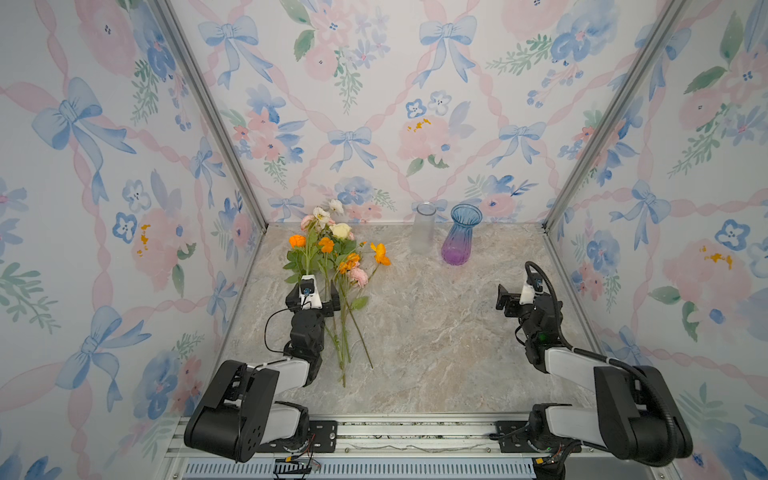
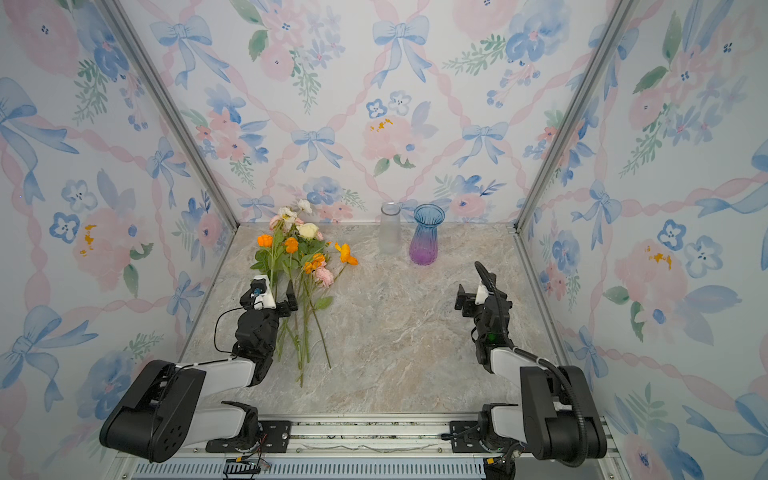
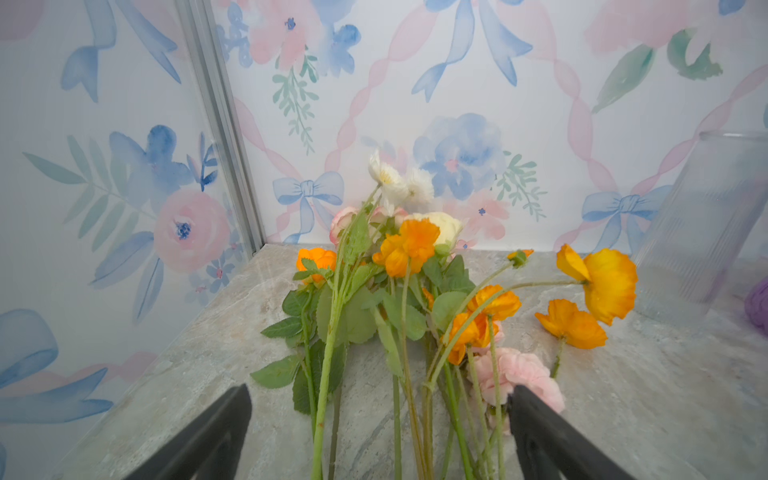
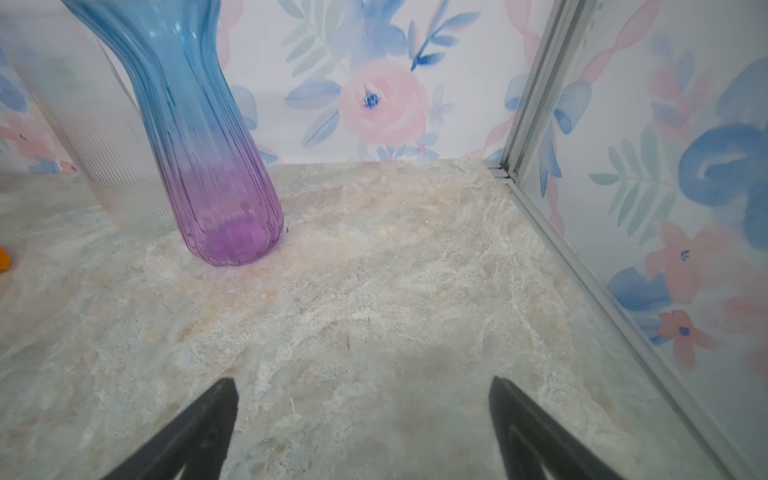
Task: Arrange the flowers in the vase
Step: 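Raise the left gripper over the flowers while the right gripper reaches toward the vase, then grasp the blue-purple vase rim with the right gripper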
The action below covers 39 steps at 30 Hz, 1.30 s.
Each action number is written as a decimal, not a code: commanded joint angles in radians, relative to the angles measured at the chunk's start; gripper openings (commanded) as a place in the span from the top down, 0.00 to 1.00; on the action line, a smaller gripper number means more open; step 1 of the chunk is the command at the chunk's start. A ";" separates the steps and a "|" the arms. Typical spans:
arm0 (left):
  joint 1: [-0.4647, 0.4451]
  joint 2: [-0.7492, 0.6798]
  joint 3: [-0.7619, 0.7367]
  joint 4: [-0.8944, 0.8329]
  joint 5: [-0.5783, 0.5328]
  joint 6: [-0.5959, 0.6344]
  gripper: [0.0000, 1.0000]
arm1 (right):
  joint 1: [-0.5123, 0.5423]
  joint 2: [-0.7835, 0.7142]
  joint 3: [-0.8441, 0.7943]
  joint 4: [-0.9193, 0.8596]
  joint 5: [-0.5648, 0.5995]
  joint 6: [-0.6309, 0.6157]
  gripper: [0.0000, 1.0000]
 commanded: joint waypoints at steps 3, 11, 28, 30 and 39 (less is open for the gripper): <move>-0.158 -0.113 0.155 -0.349 -0.006 -0.008 0.02 | 0.032 -0.223 -0.003 -0.267 -0.038 0.049 0.03; -0.368 0.026 0.720 -0.905 0.363 0.049 0.02 | 0.082 -0.119 0.158 -0.289 -0.215 -0.035 0.03; -0.380 0.096 0.657 -0.703 0.450 0.273 0.02 | 0.123 0.567 0.499 0.365 -0.343 -0.021 0.03; -0.381 0.084 0.645 -0.691 0.446 0.273 0.02 | 0.129 0.615 0.539 0.365 -0.347 -0.024 0.03; -0.371 0.074 0.640 -0.683 0.426 0.274 0.02 | 0.156 0.759 0.708 0.326 -0.296 -0.057 0.03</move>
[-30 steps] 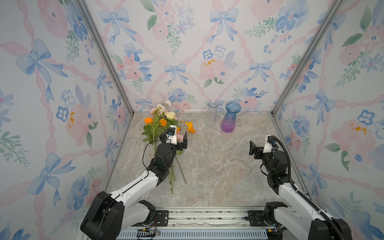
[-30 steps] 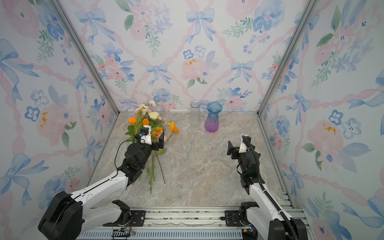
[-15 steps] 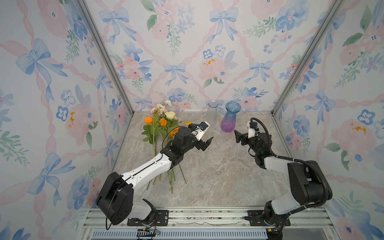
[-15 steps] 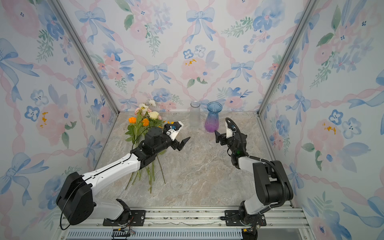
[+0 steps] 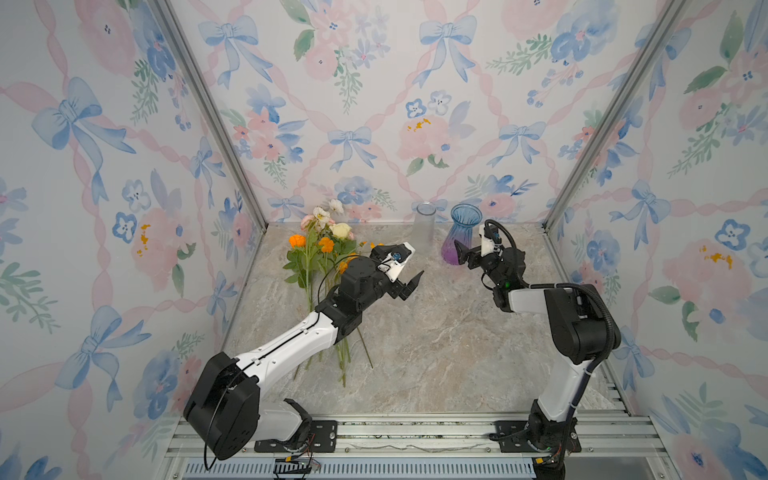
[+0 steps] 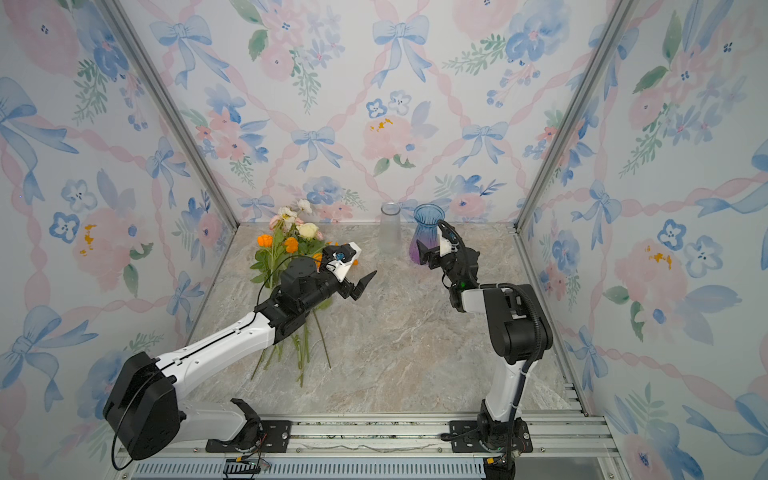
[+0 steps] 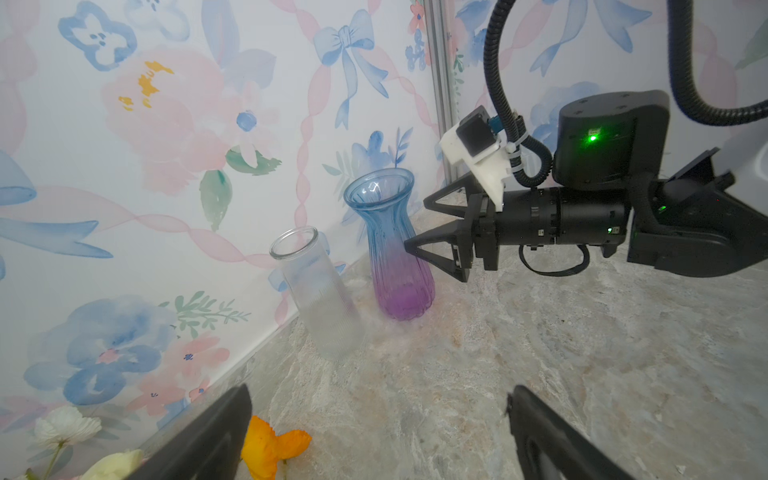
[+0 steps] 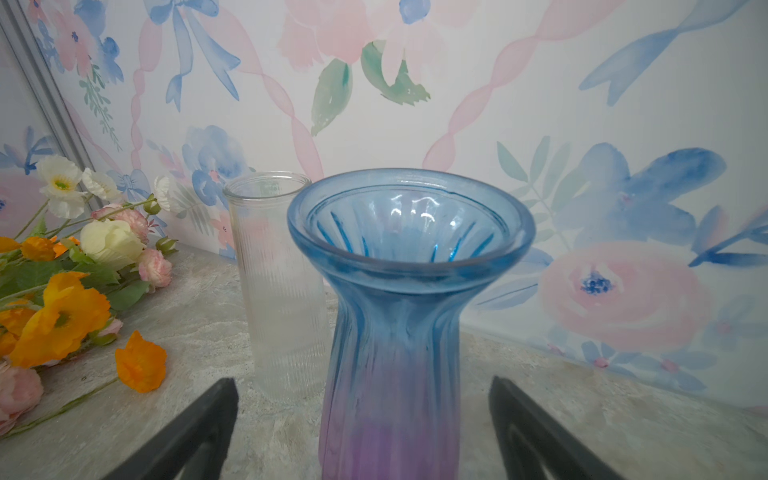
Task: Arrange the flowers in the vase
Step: 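Grasp the blue-purple vase rim with the right gripper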
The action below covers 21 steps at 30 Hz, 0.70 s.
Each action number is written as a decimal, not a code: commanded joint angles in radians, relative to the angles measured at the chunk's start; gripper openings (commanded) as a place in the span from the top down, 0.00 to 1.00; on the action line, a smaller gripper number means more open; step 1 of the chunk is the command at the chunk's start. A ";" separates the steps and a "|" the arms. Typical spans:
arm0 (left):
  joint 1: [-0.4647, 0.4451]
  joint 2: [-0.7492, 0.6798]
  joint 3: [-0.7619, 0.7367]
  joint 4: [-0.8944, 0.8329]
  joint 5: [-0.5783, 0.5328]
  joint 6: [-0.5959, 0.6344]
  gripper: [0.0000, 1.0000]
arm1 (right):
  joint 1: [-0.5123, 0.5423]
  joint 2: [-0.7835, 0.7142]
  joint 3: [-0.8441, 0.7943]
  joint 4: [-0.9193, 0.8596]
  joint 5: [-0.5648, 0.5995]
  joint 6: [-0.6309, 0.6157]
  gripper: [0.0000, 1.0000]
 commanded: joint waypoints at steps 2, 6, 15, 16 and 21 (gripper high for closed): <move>0.014 -0.018 -0.014 0.024 -0.010 0.007 0.02 | 0.019 0.055 0.088 0.014 0.044 -0.026 0.03; 0.023 -0.023 -0.012 0.024 0.004 0.000 0.02 | 0.024 0.100 0.152 -0.029 0.074 -0.033 0.03; 0.055 -0.031 -0.015 0.034 0.043 -0.027 0.02 | 0.031 0.179 0.210 -0.004 0.110 -0.050 0.03; 0.055 -0.031 -0.016 0.035 0.046 -0.027 0.02 | 0.031 0.187 0.215 0.013 0.111 -0.049 0.03; 0.059 -0.036 -0.023 0.040 0.054 -0.021 0.02 | 0.033 0.218 0.252 0.043 0.131 -0.033 0.02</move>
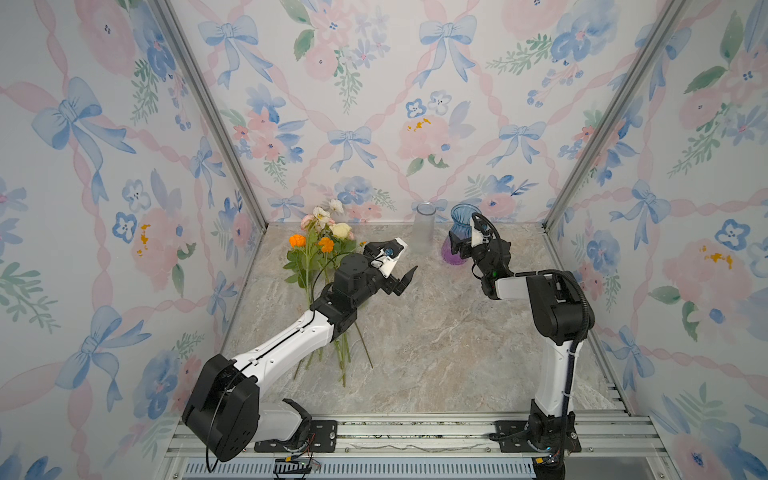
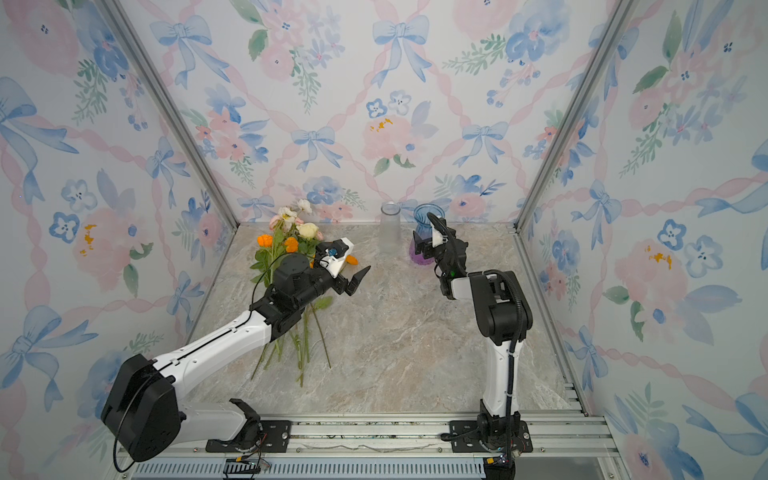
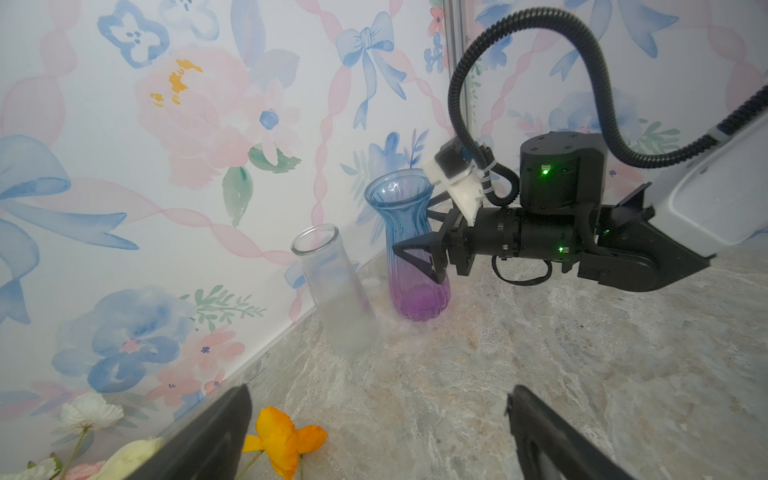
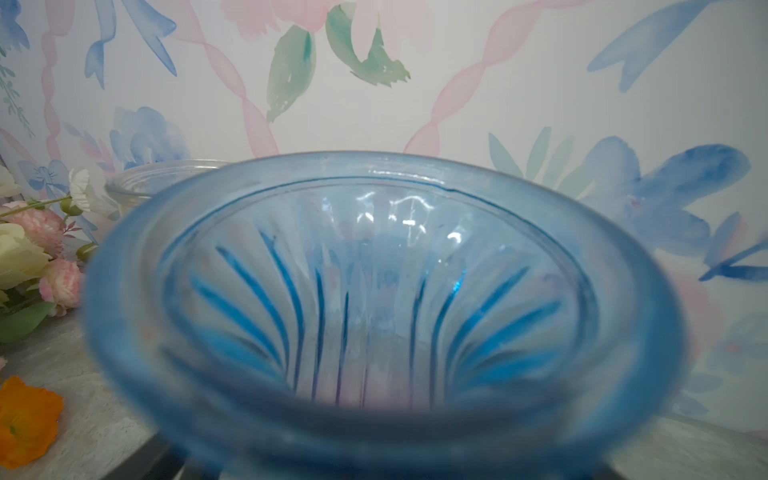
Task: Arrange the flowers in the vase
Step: 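Grasp the blue-purple vase rim with the right gripper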
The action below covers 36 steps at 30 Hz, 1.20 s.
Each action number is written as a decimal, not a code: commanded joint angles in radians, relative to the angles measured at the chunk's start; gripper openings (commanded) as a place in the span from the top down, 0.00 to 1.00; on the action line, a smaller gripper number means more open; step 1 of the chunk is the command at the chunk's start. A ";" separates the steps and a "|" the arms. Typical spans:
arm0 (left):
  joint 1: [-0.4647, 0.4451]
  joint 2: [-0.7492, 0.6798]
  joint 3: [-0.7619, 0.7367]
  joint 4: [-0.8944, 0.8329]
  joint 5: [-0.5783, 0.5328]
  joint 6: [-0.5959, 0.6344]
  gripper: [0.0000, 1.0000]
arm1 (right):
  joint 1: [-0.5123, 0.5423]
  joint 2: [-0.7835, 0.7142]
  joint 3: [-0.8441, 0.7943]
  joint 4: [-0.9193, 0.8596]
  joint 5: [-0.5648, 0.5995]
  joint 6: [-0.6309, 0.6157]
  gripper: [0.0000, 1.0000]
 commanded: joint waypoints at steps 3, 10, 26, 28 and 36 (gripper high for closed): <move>0.013 -0.027 -0.014 0.027 0.023 -0.013 0.02 | 0.011 0.030 0.060 0.052 0.030 0.010 0.01; 0.020 -0.033 -0.017 0.029 0.029 -0.013 0.02 | 0.014 0.038 0.077 0.062 0.062 0.008 0.04; 0.028 -0.040 -0.028 0.031 0.026 -0.008 0.02 | 0.011 0.026 0.048 0.099 0.012 0.038 0.37; 0.028 -0.038 -0.028 0.032 0.029 -0.008 0.02 | 0.011 0.022 0.034 0.127 0.017 0.043 0.39; 0.031 -0.033 -0.029 0.031 0.032 -0.007 0.02 | 0.002 -0.051 -0.029 0.204 0.015 0.057 0.57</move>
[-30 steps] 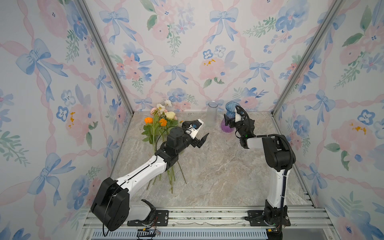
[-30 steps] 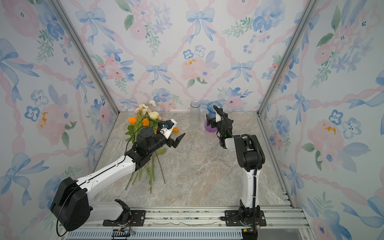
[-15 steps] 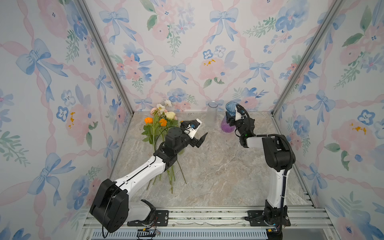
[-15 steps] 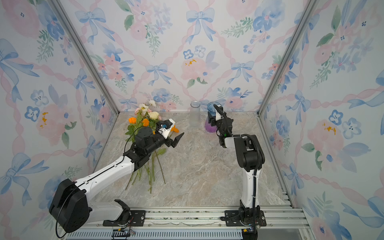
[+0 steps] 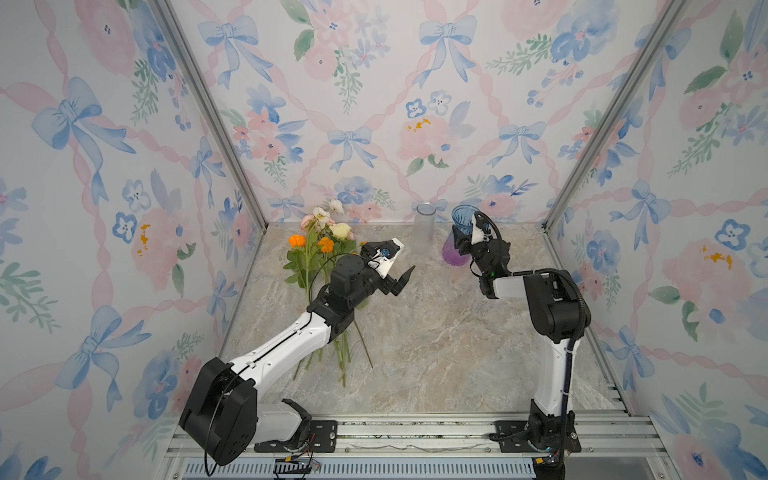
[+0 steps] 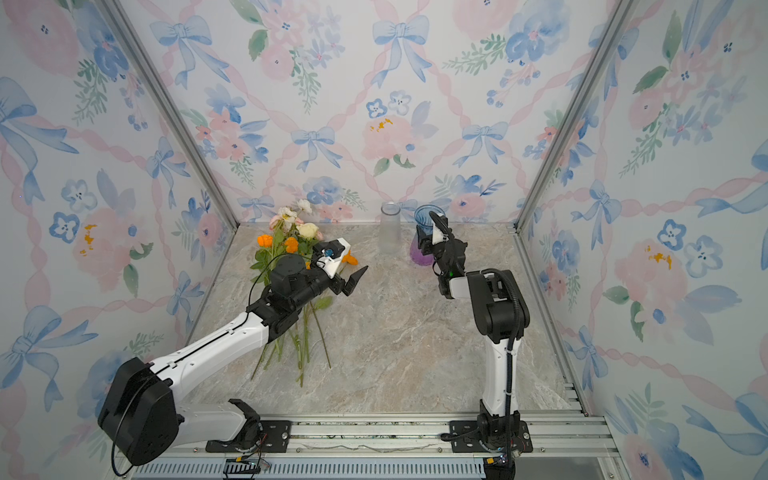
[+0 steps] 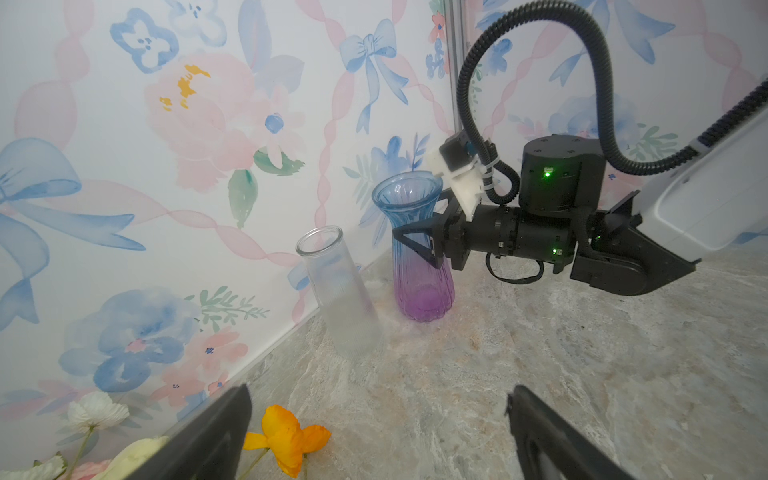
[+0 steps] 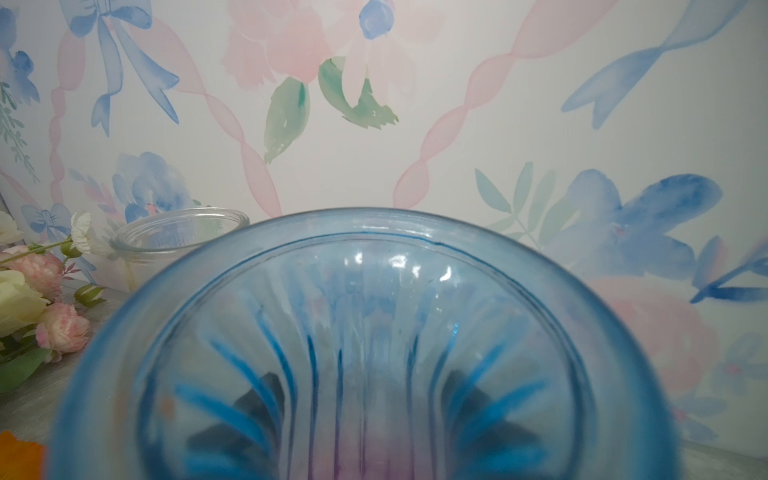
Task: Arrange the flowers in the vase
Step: 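Grasp the blue-purple vase rim with the right gripper, then drag the vase nearer with the right gripper while the left lowers to stems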
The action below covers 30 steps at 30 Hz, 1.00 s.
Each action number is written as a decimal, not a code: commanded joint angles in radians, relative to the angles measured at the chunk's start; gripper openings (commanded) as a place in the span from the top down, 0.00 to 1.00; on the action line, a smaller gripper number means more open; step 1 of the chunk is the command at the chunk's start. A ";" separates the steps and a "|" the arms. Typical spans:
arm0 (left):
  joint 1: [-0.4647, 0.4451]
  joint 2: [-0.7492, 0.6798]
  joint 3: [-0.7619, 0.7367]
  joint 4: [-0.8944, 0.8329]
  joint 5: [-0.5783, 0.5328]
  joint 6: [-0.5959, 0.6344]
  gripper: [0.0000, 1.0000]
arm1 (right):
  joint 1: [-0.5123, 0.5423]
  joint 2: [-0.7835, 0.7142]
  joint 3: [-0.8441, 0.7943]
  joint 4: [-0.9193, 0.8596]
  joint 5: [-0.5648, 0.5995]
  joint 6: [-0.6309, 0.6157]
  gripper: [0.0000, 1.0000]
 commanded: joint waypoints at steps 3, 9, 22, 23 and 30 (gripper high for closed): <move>0.009 -0.015 -0.014 0.020 0.010 -0.005 0.02 | -0.005 -0.105 -0.055 0.146 -0.006 0.036 0.61; 0.008 -0.011 -0.015 0.022 0.016 -0.011 0.02 | 0.002 -0.222 -0.142 0.206 -0.044 0.095 0.65; 0.001 -0.046 -0.017 0.016 -0.039 -0.036 0.02 | 0.215 -0.554 -0.458 0.253 -0.061 0.077 0.73; -0.010 -0.062 -0.013 0.001 -0.070 -0.056 0.02 | 0.242 -0.564 -0.470 0.254 -0.057 0.062 0.73; -0.043 -0.268 -0.021 -0.358 -0.019 -0.365 0.02 | 0.395 -0.615 -0.537 0.252 -0.035 0.026 0.73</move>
